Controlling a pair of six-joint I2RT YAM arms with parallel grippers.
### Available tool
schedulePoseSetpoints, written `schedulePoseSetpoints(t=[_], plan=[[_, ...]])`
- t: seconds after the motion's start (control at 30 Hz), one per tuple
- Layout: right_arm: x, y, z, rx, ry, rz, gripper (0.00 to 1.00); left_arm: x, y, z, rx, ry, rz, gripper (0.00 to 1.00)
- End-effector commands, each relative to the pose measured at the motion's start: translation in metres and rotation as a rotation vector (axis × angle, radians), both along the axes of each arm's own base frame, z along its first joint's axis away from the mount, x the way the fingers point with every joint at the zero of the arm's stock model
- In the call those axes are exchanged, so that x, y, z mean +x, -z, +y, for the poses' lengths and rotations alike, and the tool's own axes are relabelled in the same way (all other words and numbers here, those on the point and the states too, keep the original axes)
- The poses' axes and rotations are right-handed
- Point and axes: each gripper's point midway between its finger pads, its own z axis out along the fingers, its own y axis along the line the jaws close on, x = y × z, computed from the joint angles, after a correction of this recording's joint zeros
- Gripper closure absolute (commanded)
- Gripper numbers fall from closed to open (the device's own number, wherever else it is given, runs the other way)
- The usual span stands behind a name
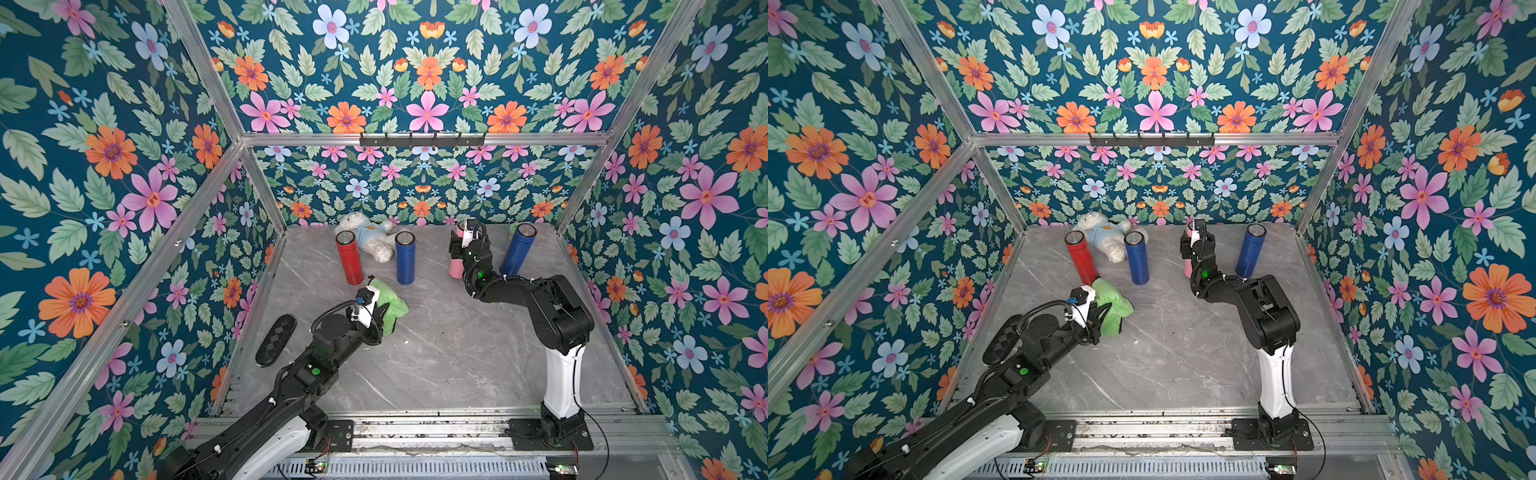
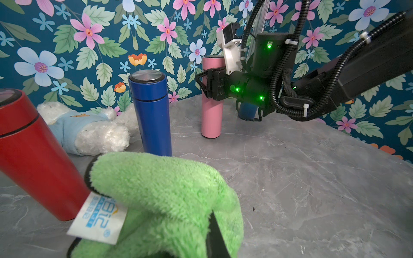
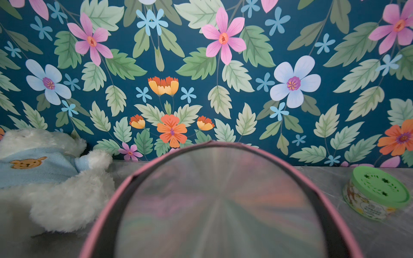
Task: Wipe the surface of the thermos
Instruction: Place the thermos at the center of the board.
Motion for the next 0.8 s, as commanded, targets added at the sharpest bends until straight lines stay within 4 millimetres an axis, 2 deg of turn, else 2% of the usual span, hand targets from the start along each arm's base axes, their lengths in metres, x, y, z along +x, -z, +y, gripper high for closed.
schedulePoseSetpoints(t=[0.0,0.17,0.33,0.43,0.6,0.77], plan=[[-0.001,0.007,-0.002,-0.001,0.016,0.011,1.00,0.000,-0.004,0.001,0.004,-0.005,-0.015,1.00],[-0.004,0.017,0.005,-0.041,0.017,0.030,0.85,0.001,-0.003,0.003,0.009,-0.011,-0.015,1.00],[-0.010,0.021,0.012,-0.095,0.036,0.016,0.65,0.000,-0.003,0.004,0.011,-0.013,-0.015,1.00],[-0.013,0.022,0.016,-0.110,0.043,0.018,0.59,0.000,-0.002,0.004,0.013,-0.013,-0.015,1.00],[-0.017,0.024,0.015,-0.077,0.042,0.033,0.45,-0.001,-0.002,0.004,0.013,-0.012,-0.014,1.00],[-0.022,0.023,0.013,-0.063,0.044,0.041,0.26,-0.002,-0.003,0.005,0.014,-0.014,-0.015,1.00]])
